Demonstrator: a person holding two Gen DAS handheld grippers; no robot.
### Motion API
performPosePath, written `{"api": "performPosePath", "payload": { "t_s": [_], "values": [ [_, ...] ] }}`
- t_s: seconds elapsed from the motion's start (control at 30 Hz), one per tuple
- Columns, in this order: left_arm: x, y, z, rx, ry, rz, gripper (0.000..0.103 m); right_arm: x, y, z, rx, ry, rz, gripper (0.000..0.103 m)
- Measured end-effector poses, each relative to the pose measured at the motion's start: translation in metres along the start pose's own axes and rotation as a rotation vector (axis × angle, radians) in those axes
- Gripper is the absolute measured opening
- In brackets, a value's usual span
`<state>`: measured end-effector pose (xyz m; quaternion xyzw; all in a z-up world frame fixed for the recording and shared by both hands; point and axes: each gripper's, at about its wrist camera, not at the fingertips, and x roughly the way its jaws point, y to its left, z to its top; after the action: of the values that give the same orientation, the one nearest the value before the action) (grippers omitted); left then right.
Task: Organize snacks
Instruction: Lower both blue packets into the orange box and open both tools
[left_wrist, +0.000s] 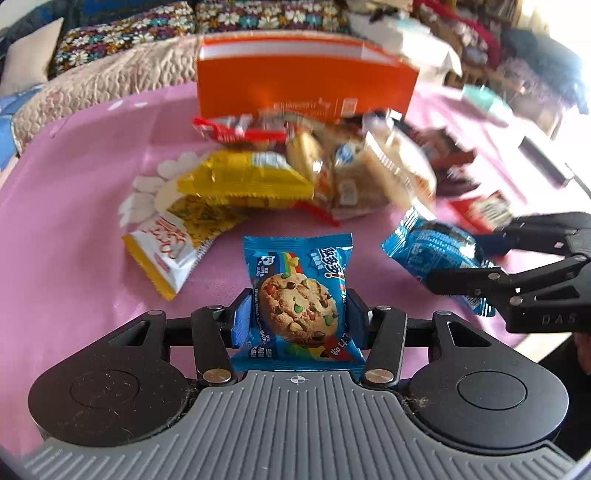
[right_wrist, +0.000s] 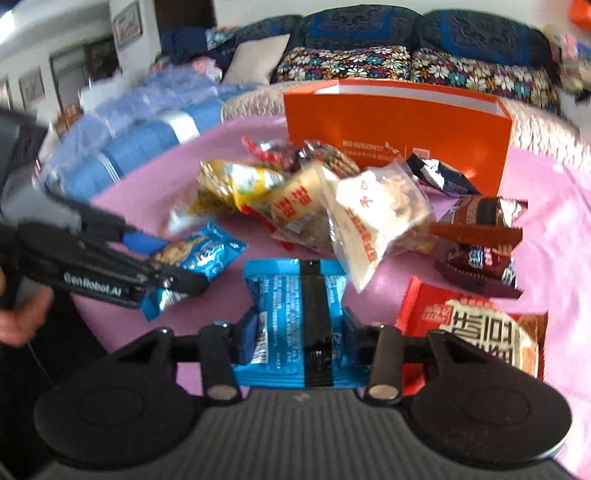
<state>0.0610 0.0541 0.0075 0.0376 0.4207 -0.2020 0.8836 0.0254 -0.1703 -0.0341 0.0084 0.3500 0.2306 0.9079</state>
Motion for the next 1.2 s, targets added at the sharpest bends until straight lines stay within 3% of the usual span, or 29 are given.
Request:
{"api": "performPosePath", "payload": {
  "t_s": [0.1, 0.2, 0.27, 0.43, 0.6, 0.73, 0.9, 0.97, 1.03, 1.2],
  "values": [
    [-0.027, 0.007, 0.008, -0.019, -0.045, -0.044, 0.028, -0.017, -0.007, 0.003, 0.124, -0.026, 0.108, 0.044],
    [-0.038, 0.017, 0.033, -0.039, -0.084, -0.067, 0.028, -0.029, -0.019, 0.019, 0.185, -0.061, 0.131, 0.044],
    [-0.038, 0.024, 0.058, -0.054, -0.12, -0.06, 0.028, -0.031, -0.031, 0.042, 0.185, -0.099, 0.096, 0.045],
    [-0.02, 0.031, 0.136, -0.059, -0.225, -0.022, 0.028, -0.016, -0.066, 0.126, 0.14, -0.243, -0.105, 0.045],
    [0.036, 0.031, 0.219, -0.111, -0.216, -0.042, 0.028, 0.034, -0.1, 0.196, 0.121, -0.312, -0.217, 0.045],
    [0.091, 0.027, 0.259, -0.087, -0.197, -0.012, 0.028, 0.078, -0.122, 0.217, 0.123, -0.304, -0.257, 0.045],
    [0.15, 0.028, 0.276, -0.09, -0.151, 0.023, 0.028, 0.122, -0.138, 0.223, 0.087, -0.252, -0.284, 0.046],
    [0.162, 0.033, 0.274, -0.108, -0.138, 0.014, 0.035, 0.133, -0.14, 0.223, 0.087, -0.221, -0.294, 0.053],
    [0.163, 0.038, 0.273, -0.131, -0.142, 0.022, 0.054, 0.134, -0.14, 0.221, 0.088, -0.223, -0.289, 0.058],
    [0.13, 0.045, 0.265, -0.158, -0.207, 0.034, 0.059, 0.109, -0.129, 0.225, 0.081, -0.304, -0.291, 0.076]
  ]
}}
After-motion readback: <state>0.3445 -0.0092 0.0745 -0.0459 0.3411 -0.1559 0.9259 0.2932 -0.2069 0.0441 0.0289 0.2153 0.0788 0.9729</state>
